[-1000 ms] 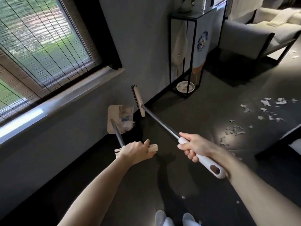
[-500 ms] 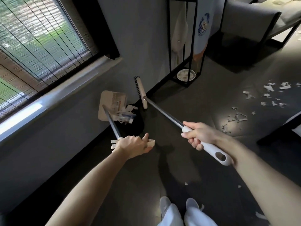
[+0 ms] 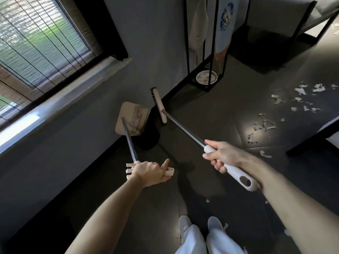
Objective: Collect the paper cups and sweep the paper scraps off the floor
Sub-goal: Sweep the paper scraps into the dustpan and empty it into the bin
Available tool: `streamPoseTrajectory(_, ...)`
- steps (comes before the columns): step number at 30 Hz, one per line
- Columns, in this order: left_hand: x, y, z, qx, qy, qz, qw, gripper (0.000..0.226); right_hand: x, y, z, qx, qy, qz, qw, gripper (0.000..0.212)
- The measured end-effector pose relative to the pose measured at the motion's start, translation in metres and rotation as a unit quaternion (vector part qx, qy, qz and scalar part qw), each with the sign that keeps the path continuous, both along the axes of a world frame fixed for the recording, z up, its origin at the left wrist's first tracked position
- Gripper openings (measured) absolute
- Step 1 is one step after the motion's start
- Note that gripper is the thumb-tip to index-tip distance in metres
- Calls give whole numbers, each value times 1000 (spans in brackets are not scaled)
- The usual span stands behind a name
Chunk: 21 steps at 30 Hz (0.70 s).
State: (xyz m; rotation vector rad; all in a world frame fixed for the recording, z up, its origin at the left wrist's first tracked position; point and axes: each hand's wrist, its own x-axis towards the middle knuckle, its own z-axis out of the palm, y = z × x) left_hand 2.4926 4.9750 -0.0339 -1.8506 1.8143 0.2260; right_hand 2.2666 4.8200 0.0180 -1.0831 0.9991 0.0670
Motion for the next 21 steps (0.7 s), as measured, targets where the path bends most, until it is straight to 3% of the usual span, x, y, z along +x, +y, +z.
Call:
streamPoseTrajectory(6, 4, 6, 16, -47, -23, 4, 999, 74, -2, -4, 10, -8, -8, -4, 1000, 72)
streamPoseTrajectory(13, -22, 12, -4, -35, -10, 19, 999, 72, -16, -8, 7, -7, -12, -1, 1000, 72)
streamPoseTrajectory(21, -1, 1, 40, -109, -8, 39, 993, 72, -16, -11, 2, 5, -15, -15, 1000, 72)
